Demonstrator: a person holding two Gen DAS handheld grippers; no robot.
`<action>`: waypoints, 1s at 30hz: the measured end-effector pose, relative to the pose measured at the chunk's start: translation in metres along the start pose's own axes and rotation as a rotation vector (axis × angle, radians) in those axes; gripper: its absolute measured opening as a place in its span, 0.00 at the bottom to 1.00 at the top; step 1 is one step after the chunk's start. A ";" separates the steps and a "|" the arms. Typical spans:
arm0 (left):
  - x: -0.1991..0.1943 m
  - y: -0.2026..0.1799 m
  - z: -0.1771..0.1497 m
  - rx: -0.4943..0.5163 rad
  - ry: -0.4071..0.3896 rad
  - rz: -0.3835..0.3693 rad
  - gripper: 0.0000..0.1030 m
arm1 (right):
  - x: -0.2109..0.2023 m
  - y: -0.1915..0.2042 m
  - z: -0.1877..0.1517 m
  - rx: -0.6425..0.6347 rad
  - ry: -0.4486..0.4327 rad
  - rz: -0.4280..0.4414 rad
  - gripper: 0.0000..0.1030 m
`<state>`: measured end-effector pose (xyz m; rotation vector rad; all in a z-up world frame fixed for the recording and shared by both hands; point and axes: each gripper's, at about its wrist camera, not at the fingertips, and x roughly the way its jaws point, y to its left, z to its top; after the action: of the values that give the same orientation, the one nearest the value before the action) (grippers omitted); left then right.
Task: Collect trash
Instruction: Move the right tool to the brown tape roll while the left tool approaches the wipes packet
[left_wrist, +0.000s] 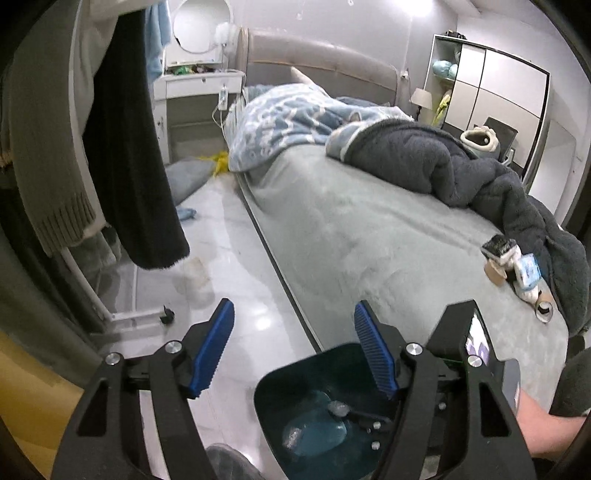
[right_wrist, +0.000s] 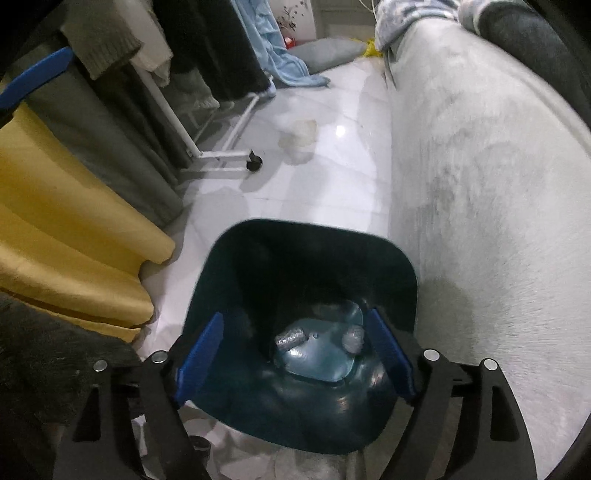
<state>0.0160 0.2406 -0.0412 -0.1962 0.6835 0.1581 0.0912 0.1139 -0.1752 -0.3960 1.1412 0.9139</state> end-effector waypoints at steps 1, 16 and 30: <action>-0.002 -0.003 0.005 -0.005 -0.013 -0.008 0.68 | -0.006 0.001 0.000 -0.006 -0.010 0.000 0.81; -0.022 -0.054 0.036 0.008 -0.122 -0.068 0.85 | -0.105 -0.027 -0.005 -0.026 -0.231 -0.080 0.87; -0.006 -0.130 0.049 0.055 -0.114 -0.166 0.91 | -0.169 -0.086 -0.040 0.016 -0.363 -0.167 0.88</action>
<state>0.0685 0.1249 0.0159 -0.1886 0.5551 -0.0085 0.1149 -0.0350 -0.0532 -0.2924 0.7701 0.7911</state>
